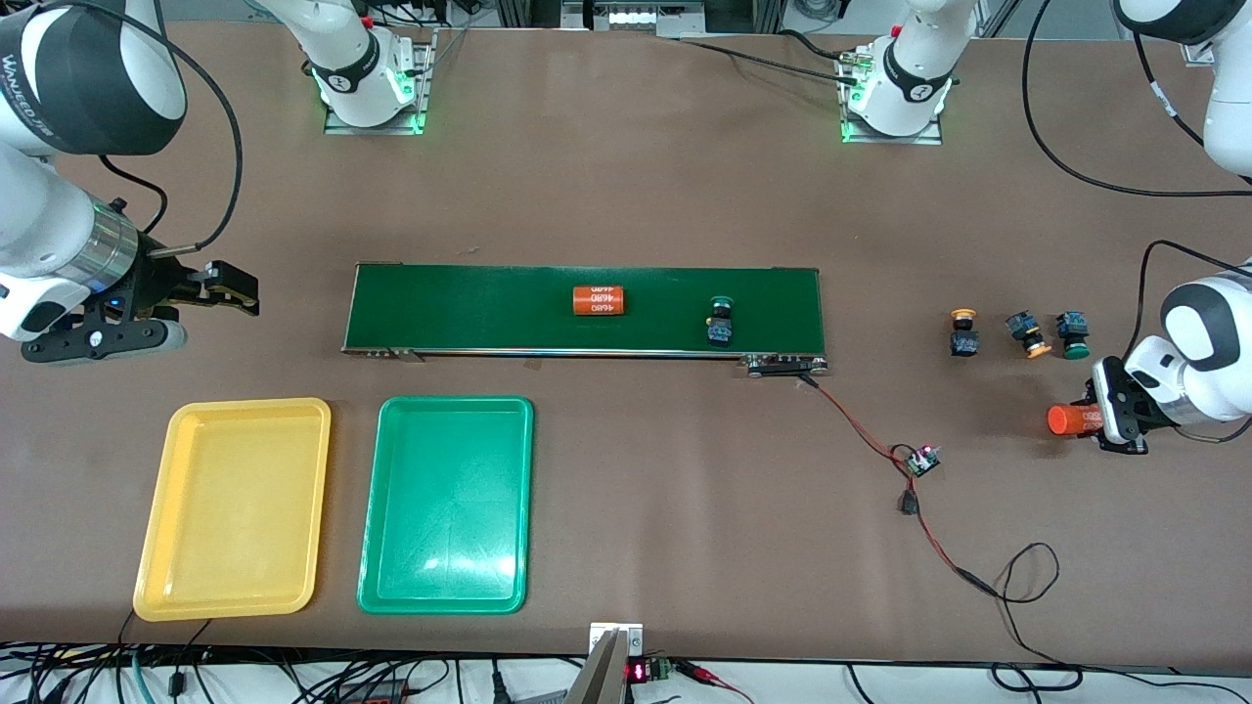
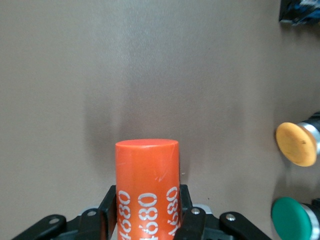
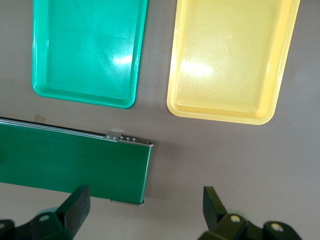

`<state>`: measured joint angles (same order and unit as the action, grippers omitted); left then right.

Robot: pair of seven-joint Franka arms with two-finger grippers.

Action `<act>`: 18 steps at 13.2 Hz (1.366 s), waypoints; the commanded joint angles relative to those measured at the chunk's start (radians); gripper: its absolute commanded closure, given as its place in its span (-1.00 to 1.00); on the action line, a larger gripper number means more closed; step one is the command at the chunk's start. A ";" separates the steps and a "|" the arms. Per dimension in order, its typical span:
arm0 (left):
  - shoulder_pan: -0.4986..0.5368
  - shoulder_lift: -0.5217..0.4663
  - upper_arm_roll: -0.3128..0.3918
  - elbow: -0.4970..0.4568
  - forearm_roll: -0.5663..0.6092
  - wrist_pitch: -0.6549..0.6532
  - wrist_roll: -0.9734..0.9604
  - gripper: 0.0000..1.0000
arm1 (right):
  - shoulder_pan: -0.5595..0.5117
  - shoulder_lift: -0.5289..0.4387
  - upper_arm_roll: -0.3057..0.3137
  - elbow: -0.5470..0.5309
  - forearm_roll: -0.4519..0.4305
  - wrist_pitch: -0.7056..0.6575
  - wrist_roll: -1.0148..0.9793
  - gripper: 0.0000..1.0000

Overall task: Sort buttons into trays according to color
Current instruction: 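Lift the orange cylinder with the left gripper toward the belt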

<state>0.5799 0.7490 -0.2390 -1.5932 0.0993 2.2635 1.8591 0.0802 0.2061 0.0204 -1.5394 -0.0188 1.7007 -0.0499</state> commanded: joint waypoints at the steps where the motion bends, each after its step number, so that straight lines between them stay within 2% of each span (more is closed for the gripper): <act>1: -0.003 -0.091 -0.003 -0.008 -0.026 -0.158 -0.055 1.00 | -0.002 0.021 0.003 0.016 0.008 0.019 0.007 -1.00; 4: -0.063 -0.177 -0.003 -0.023 -0.026 -0.320 -0.196 1.00 | 0.000 0.029 0.003 0.016 0.010 0.030 0.010 -1.00; 6: -0.101 -0.245 -0.003 -0.086 -0.026 -0.328 -0.385 1.00 | 0.004 0.033 0.004 0.016 0.010 0.030 0.012 -1.00; 8: -0.144 -0.272 -0.002 -0.116 -0.018 -0.326 -0.549 1.00 | 0.012 0.033 0.006 0.016 0.007 0.030 0.012 -1.00; 10: -0.195 -0.273 -0.003 -0.126 -0.015 -0.329 -0.513 1.00 | 0.009 0.033 0.004 0.016 0.010 0.030 0.012 -1.00; 13: -0.224 -0.299 -0.009 -0.194 -0.032 -0.335 -0.503 1.00 | 0.010 0.033 0.004 0.016 0.011 0.030 0.013 -1.00; 16: -0.307 -0.350 -0.051 -0.243 -0.032 -0.338 -0.382 1.00 | 0.009 0.033 0.006 0.016 0.016 0.028 0.015 -1.00; 18: -0.321 -0.362 -0.086 -0.257 -0.032 -0.338 -0.371 1.00 | 0.015 0.032 0.006 0.016 0.016 0.028 0.015 -1.00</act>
<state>0.2728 0.4455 -0.3051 -1.7975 0.0886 1.9307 1.4347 0.0876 0.2315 0.0256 -1.5394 -0.0154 1.7300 -0.0485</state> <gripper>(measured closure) 0.498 0.000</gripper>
